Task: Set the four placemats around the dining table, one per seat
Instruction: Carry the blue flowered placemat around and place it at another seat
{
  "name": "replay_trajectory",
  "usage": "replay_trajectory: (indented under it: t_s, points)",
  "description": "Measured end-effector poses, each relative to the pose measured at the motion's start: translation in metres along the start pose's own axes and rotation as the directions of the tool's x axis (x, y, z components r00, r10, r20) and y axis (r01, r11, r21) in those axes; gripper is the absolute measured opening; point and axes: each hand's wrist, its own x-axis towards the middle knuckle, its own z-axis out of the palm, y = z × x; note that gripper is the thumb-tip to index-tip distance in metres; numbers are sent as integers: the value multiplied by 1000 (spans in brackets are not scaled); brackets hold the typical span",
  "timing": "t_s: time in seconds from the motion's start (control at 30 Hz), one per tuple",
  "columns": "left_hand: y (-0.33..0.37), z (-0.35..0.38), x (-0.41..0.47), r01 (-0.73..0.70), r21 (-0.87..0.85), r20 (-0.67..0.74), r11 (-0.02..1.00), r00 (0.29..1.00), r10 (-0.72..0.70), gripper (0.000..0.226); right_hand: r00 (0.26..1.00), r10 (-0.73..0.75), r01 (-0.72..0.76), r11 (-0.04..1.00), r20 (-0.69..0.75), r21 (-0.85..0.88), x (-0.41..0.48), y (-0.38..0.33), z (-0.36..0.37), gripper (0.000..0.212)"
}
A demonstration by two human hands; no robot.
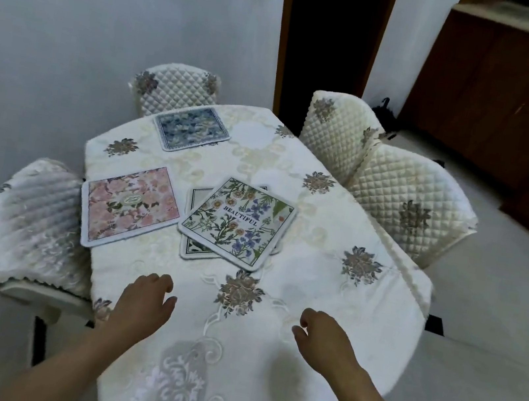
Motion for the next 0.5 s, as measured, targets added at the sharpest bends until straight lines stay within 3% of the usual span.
replay_trajectory:
  t_s: [0.27,0.5]
  points:
    - [60,4,47,187,-13,48,982,981,-187,26,988,-43,35,998,146,57,79,41,-23,22]
    - [35,-5,141,301,-85,35,950,953,-299,28,970,-18,-22,986,243,162,147,21,-15,26]
